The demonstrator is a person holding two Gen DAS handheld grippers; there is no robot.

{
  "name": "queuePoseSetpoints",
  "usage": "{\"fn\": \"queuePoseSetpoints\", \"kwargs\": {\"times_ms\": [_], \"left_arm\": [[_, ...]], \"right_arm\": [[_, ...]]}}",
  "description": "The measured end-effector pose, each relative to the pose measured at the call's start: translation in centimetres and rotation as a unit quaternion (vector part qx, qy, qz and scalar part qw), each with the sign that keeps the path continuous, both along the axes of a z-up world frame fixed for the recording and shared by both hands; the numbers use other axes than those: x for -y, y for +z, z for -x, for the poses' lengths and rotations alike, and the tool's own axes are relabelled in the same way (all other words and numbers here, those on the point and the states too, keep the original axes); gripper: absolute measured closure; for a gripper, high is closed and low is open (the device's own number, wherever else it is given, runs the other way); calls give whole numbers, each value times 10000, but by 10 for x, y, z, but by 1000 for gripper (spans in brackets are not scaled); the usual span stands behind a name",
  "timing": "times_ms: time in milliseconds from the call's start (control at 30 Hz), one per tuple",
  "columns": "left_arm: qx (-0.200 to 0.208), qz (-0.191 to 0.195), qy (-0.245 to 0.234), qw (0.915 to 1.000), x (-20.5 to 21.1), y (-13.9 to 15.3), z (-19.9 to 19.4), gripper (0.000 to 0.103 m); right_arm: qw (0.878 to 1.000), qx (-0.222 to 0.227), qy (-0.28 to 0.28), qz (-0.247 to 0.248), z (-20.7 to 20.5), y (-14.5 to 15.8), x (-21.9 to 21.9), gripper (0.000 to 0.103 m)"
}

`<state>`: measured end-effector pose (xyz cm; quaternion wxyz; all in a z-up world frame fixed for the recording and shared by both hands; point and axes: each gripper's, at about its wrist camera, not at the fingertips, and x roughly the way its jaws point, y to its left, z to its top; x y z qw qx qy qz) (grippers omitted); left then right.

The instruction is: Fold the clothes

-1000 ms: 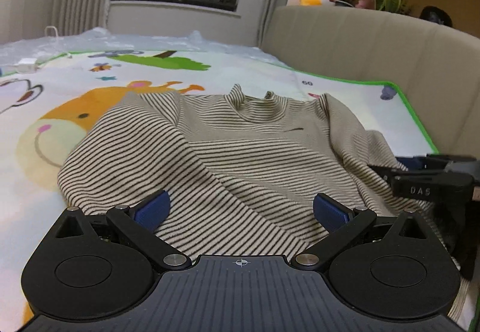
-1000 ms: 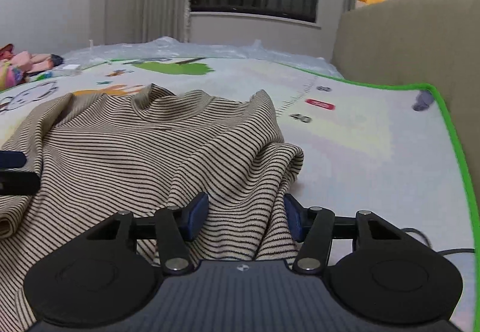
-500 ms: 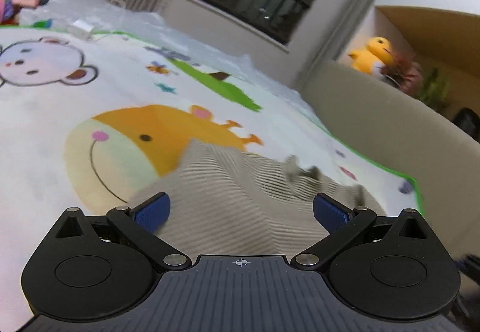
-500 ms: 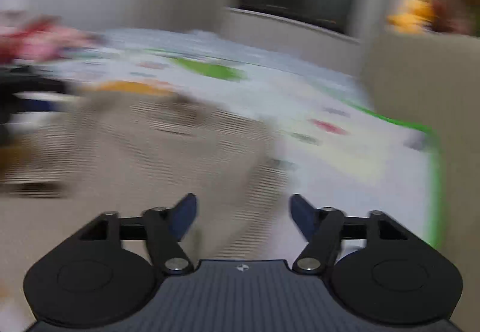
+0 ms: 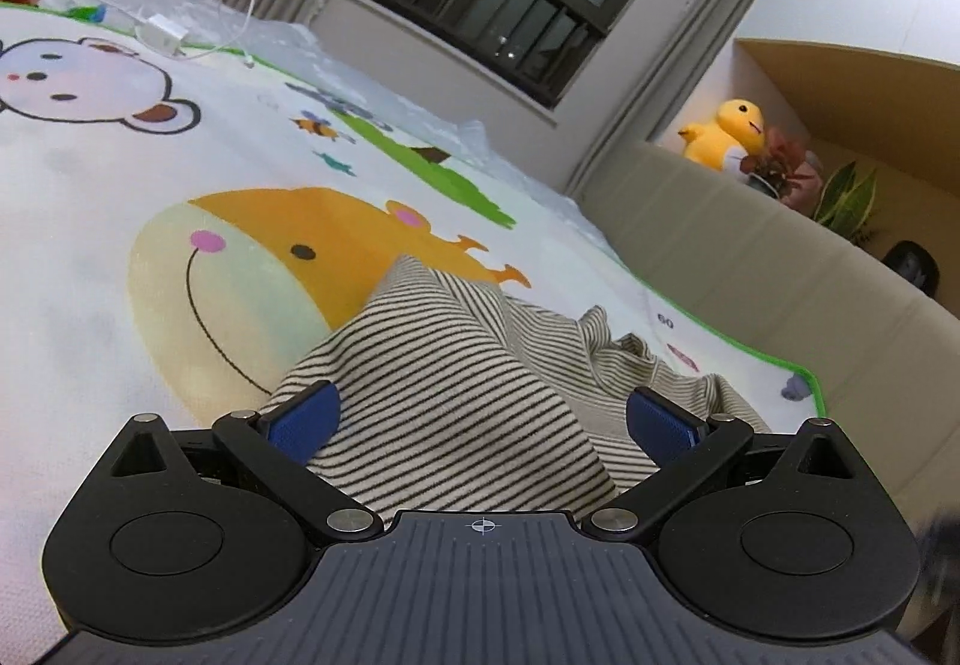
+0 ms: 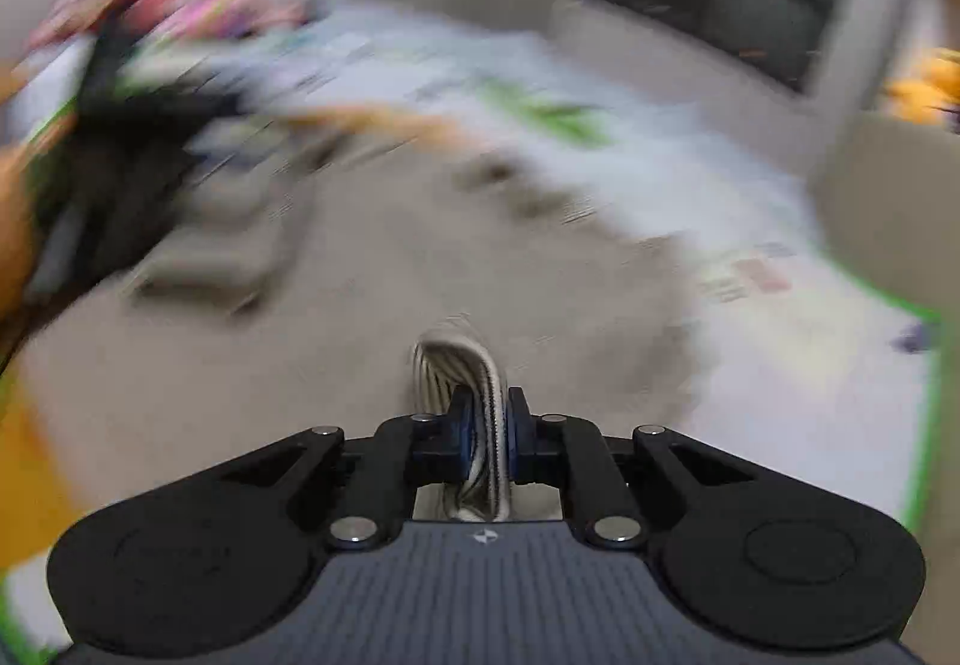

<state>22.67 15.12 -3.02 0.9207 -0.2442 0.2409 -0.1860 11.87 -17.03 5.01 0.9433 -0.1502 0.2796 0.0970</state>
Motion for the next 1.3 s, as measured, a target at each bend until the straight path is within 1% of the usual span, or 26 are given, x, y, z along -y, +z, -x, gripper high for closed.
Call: {"fn": "queuePoseSetpoints", "kwargs": {"times_ms": [33, 67, 100, 167, 200, 233, 300, 433, 500, 567, 600, 633, 667, 700, 733, 800, 833, 867, 933, 1000, 1100, 1167, 1200, 1267, 1300], "left_arm": [[5, 8, -3, 10000, 0, 0, 0, 0], [9, 32, -4, 10000, -1, -1, 0, 0], [14, 60, -4, 10000, -1, -1, 0, 0], [30, 105, 2, 9999, -2, -2, 0, 0], [40, 125, 2, 9999, -2, -2, 1, 0], [46, 151, 1, 9999, -3, -2, 1, 0], [54, 221, -4, 9997, -5, -3, 1, 0], [69, 371, -18, 9993, -8, -6, 2, 0], [67, 465, -33, 9989, -11, -6, 2, 0], [-30, 648, -47, 9979, -19, -1, 2, 0], [-91, 664, -46, 9977, -24, 5, 1, 0], [-121, 618, -31, 9980, -29, 11, 1, 0], [-64, 367, 40, 9993, -32, 17, 1, 0], [-7, 6, 163, 9999, -35, 22, 0, 0], [-65, -290, 278, 9992, -36, 21, -1, 0], [-444, -592, 419, 9964, -42, 8, -7, 0], [-436, -494, 380, 9971, -46, 2, -6, 0], [-286, -379, 391, 9981, -49, 0, -1, 0], [-268, -271, 425, 9984, -51, -1, 3, 0], [-228, -440, 431, 9978, -46, -1, 5, 0], [-241, -683, 419, 9965, -40, 0, 4, 0], [-242, -679, 399, 9966, -40, -1, 3, 0], [-248, -651, 384, 9968, -42, -1, 3, 0], [-259, -584, 352, 9973, -45, -2, 3, 0], [-268, -555, 334, 9975, -46, -2, 3, 0]], "right_arm": [[9987, 260, -414, -170, -7, 17, 26, 93], [9943, 537, -847, -352, -13, 35, 52, 93], [9878, 775, -1239, -546, -17, 50, 76, 93], [9689, 1171, -1931, -1009, -24, 78, 119, 93], [9585, 1311, -2181, -1283, -27, 90, 138, 93], [9507, 1402, -2344, -1467, -29, 99, 150, 93], [9453, 1476, -2433, -1596, -37, 109, 159, 93], [9535, 1461, -2098, -1593, -60, 113, 133, 93], [9581, 1404, -1848, -1681, -71, 113, 113, 93], [9627, 1321, -1575, -1762, -82, 114, 90, 93], [9645, 1284, -1423, -1814, -88, 115, 76, 93], [9667, 1230, -1240, -1868, -93, 115, 61, 93], [9691, 1174, -1053, -1895, -99, 115, 45, 93], [9719, 1121, -858, -1884, -106, 114, 28, 93], [9738, 1079, -699, -1874, -111, 115, 13, 93], [9753, 964, -442, -1939, -127, 111, -11, 93], [9755, 905, -343, -1976, -135, 108, -22, 93], [9758, 847, -269, -1999, -142, 104, -33, 93], [9764, 737, -161, -2023, -150, 96, -55, 93], [9762, 648, -92, -2069, -159, 89, -69, 93], [9745, 598, -38, -2163, -166, 87, -78, 93], [9736, 580, 5, -2207, -163, 88, -84, 92], [9732, 573, 44, -2228, -162, 89, -85, 89], [9703, 624, 94, -2336, -156, 92, -84, 87], [9686, 656, 113, -2397, -154, 94, -84, 80]]}}
